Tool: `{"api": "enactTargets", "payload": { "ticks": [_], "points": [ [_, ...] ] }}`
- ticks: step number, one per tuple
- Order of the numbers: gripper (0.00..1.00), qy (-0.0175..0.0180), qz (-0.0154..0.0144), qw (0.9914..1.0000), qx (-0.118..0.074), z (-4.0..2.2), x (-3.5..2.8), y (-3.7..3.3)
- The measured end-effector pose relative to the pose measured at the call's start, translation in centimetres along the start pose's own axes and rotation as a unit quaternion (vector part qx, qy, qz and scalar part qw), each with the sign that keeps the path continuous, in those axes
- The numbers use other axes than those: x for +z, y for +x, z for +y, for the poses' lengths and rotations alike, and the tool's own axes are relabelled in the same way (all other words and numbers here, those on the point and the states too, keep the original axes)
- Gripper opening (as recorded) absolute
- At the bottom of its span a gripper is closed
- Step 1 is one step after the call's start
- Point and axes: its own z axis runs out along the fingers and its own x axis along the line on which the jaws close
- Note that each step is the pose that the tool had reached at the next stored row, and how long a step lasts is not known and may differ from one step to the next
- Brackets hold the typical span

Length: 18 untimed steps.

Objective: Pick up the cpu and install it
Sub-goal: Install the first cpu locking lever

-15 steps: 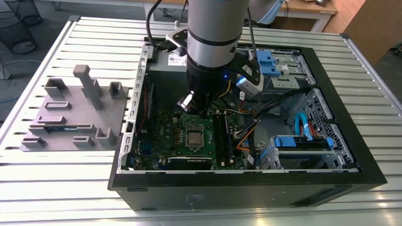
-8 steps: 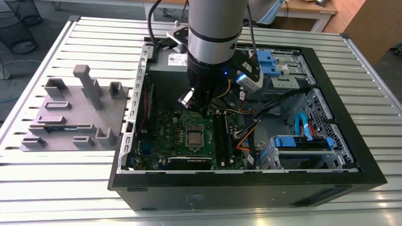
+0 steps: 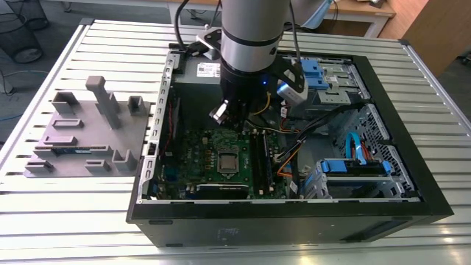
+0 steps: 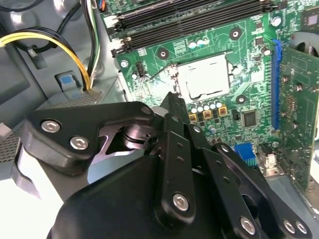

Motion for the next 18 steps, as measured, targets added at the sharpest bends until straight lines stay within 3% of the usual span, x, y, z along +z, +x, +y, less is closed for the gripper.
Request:
{"api": "enactTargets", "payload": {
  "ticks": [5, 18],
  "points": [
    [0.11, 0.0000, 0.0000, 1.00000, 0.000, 0.26, 0.02, -0.46],
    [0.11, 0.0000, 0.0000, 1.00000, -0.001, 0.10, 0.07, -1.69]
  ]
}}
